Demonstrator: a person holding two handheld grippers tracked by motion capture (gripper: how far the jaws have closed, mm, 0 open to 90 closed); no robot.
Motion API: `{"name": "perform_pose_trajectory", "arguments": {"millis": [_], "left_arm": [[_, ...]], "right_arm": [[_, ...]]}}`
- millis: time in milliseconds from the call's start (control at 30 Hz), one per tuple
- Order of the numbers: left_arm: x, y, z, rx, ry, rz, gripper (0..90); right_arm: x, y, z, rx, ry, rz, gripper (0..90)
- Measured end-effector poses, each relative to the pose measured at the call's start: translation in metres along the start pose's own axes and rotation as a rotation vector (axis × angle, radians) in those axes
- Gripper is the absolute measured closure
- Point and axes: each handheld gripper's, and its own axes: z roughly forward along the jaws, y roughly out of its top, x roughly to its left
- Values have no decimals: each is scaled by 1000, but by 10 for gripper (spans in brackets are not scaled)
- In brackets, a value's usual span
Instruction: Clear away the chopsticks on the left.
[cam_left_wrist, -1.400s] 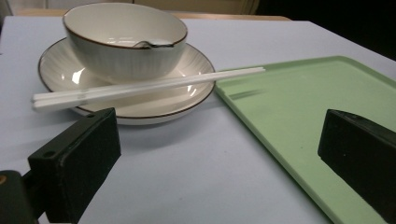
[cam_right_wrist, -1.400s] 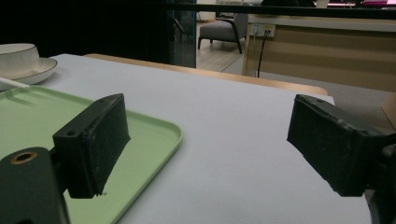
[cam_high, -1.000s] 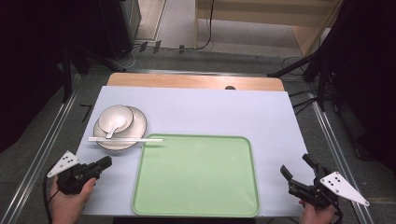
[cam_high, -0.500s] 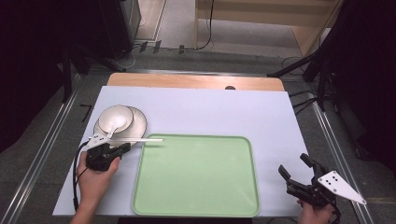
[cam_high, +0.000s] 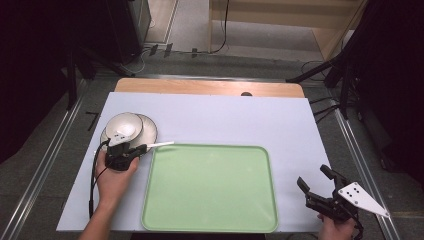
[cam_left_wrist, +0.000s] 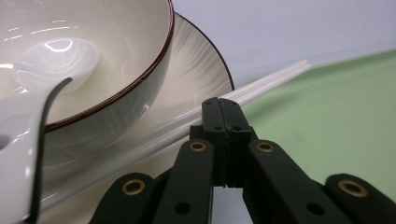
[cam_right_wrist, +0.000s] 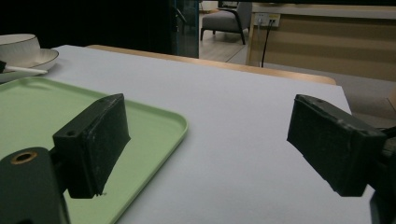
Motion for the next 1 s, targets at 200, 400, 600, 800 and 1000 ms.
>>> {"name": "perform_pose_trajectory", "arguments": {"millis": [200, 400, 600, 800, 1000], "left_arm": [[-6, 8, 13, 24, 52, 22, 900], [-9, 13, 22, 29, 89, 14, 900], [-14, 18, 32, 56, 165, 48, 900], [-9, 17, 15, 44, 73, 6, 797], [0, 5, -18, 25, -12, 24, 751]], "right_arm": [[1, -1, 1, 9, 4, -6, 130], [1, -2, 0, 16, -1, -2, 130], [2, -3, 2, 37, -9, 2, 131], [3, -2, 4, 43, -11, -8, 130], [3, -2, 7, 54, -12, -10, 131]]}}
